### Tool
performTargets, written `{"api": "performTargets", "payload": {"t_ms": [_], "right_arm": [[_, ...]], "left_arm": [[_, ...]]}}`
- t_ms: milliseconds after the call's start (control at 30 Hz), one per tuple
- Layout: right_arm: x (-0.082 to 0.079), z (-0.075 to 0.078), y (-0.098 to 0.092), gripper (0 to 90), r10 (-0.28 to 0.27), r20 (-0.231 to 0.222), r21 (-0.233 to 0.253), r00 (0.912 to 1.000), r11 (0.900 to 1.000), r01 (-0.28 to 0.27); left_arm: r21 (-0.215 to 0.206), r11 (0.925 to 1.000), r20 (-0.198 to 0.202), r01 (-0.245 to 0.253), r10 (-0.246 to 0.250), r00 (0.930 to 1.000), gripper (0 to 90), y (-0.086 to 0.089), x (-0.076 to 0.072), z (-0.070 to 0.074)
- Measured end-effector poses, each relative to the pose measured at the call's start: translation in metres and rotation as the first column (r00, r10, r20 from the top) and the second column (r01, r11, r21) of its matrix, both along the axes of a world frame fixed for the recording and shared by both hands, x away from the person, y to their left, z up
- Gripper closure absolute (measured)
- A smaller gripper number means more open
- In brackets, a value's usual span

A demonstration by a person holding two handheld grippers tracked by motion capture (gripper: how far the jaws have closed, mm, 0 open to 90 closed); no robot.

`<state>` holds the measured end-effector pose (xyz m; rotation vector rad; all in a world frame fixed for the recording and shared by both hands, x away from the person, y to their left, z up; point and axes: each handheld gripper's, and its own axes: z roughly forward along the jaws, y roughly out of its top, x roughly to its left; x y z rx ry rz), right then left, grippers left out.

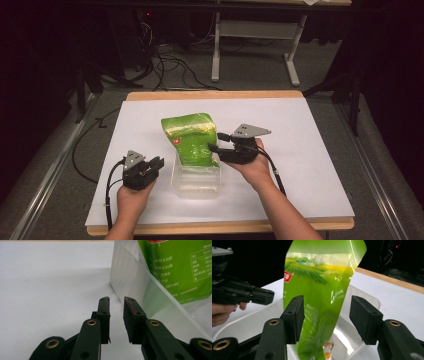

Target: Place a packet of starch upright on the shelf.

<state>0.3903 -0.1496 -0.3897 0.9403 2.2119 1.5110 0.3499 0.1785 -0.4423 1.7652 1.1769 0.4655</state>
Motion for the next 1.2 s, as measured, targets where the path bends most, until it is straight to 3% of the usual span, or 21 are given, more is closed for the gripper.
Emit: {"api": "performTargets", "payload": {"t_ms": [233,300,433,833,1200], "right_arm": [[0.01,-0.001,0.013,58.9,0.012,-0.01,0.013,0.9999,1.0,-0.011],[0.011,0.0,0.014,69.2,0.011,-0.005,0.008,0.9999,1.0,-0.011],[0.011,-0.001,0.009,78.2,0.025,-0.004,0.002,0.9997,1.0,-0.025],[0.002,-0.005,0.007,87.7,0.041,0.038,-0.059,0.9984,0.998,-0.038],[-0.005,-0.018,0.003,90.0,0.044,0.032,-0.057,0.9985,0.998,-0.042]], "left_arm": [[0.001,0.9999,-0.004,0.015,-0.015,0.9999,73.6,0.0,-0.002,0.0],[0.002,0.9997,-0.005,0.025,-0.025,0.9997,72.8,0.0,-0.002,0.001],[-0.004,0.9996,0.001,0.028,-0.028,0.9996,71.6,0.001,-0.003,0.002],[-0.004,0.9998,0.006,0.018,-0.018,0.9998,72.1,0.003,-0.004,0.003],[0.0,0.9997,0.003,0.025,-0.025,0.9997,72.2,0.001,-0.004,0.002]]}}
